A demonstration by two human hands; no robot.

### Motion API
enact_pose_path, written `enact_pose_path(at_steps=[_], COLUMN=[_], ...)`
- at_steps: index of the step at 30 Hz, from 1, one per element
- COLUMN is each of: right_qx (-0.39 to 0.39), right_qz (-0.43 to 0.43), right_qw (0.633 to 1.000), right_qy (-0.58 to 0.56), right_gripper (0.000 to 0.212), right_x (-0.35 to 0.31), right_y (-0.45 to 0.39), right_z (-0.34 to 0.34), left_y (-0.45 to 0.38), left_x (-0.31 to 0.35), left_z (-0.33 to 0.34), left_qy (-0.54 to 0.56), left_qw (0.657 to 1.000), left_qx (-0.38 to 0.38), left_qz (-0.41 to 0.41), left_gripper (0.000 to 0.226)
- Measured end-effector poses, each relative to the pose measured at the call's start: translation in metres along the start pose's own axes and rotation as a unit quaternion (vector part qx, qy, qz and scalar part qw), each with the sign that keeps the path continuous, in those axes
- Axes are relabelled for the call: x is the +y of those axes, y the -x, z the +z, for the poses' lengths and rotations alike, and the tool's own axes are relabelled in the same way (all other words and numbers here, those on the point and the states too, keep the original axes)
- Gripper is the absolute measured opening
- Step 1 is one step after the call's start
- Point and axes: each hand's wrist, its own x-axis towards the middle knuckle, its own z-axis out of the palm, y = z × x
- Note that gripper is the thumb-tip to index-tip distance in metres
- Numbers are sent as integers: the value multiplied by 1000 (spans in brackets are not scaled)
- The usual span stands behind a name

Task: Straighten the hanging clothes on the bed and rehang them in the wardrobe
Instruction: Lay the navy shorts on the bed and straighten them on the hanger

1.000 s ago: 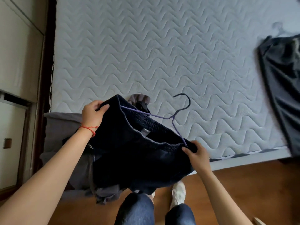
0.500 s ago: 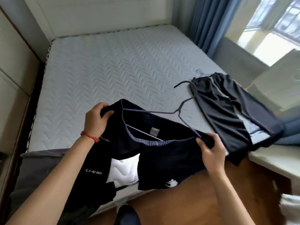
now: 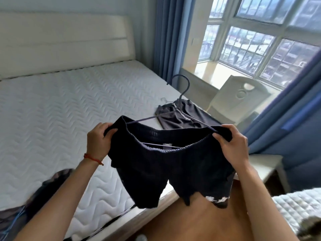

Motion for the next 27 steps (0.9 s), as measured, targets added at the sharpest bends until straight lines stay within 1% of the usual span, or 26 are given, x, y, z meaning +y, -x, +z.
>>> enact_pose_path(at_steps=[4,11,17,23,27], right_qx=[-32,-94,-150,-216,-263], right_qz=[18,87,109,121,114], right_qw=[999,992,983,969,958], right_qy=[10,22,12,5,-31], right_gripper=[22,22,20,22,23], right_x=[30,72,105,146,176], right_y=[-28,-80,-125,-191,-254], right_z=[13,73,117,171,220], left_y=[-22,-42,-52,-67,-88], left_x=[-22,-72,-93,-102,-102], left_z=[32,94,126,169,202], left_qy=[13,21,5,-15,-50], left_qw=[1000,992,981,967,956], left_qx=[2,-34,-60,-47,-5], left_qz=[-26,-124,-185,-250,-289], left_gripper=[10,8,7,6,5])
